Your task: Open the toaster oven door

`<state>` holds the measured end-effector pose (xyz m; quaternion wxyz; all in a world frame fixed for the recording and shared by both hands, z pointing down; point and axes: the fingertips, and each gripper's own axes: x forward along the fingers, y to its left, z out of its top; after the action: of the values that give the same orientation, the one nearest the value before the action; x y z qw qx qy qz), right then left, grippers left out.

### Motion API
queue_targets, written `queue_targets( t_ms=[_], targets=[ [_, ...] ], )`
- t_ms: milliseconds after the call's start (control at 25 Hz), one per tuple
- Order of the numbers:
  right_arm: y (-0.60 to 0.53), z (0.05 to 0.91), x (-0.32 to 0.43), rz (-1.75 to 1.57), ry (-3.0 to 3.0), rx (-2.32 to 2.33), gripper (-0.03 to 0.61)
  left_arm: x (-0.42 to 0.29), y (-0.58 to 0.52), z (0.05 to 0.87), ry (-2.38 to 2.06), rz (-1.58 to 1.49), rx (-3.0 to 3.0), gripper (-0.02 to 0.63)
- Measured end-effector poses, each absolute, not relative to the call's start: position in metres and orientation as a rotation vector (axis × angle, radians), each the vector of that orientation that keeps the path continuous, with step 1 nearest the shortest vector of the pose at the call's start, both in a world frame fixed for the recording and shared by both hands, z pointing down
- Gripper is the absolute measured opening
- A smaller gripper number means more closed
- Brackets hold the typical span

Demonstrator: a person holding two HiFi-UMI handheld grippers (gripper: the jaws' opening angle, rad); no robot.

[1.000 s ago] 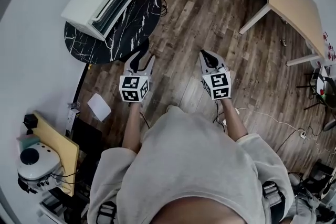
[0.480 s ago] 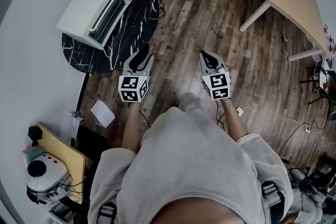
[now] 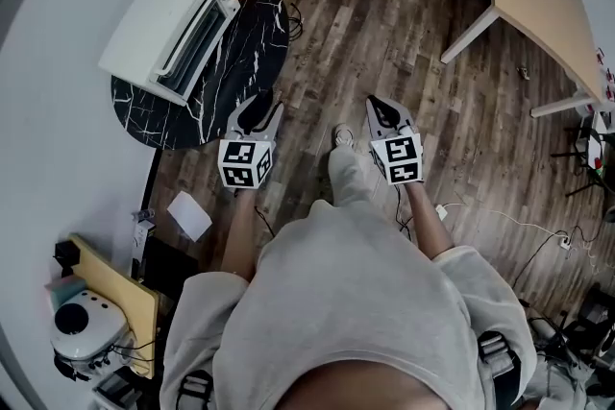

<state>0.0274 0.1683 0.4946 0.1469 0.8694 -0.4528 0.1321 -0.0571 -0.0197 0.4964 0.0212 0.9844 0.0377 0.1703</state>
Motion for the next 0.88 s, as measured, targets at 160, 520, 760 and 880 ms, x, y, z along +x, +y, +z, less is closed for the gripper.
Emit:
queue_targets(
  t_ms=[160,520,760,880],
  targets=[
    [0.156,0.5,0.059,0.386,-1.318,2.499,0.014,-0.024,-0.027,0.5,0.113,0.536,3.047,0.196],
    [0.138,0.5,0.148,0.411,-1.349,2.47,0.012,0.06,-0.048,0.499,0.075,0.569,3.043,0.196],
    [0.124,0.496,0.213,0.4,-1.373,2.452,0.014,0.123,-0.062,0.493,0.044,0.581,3.036,0.196],
    [0.119,0.497,0.245,0.415,-1.375,2.454,0.014,0.154,-0.068,0.493,0.04,0.588,3.033,0.196]
  ],
)
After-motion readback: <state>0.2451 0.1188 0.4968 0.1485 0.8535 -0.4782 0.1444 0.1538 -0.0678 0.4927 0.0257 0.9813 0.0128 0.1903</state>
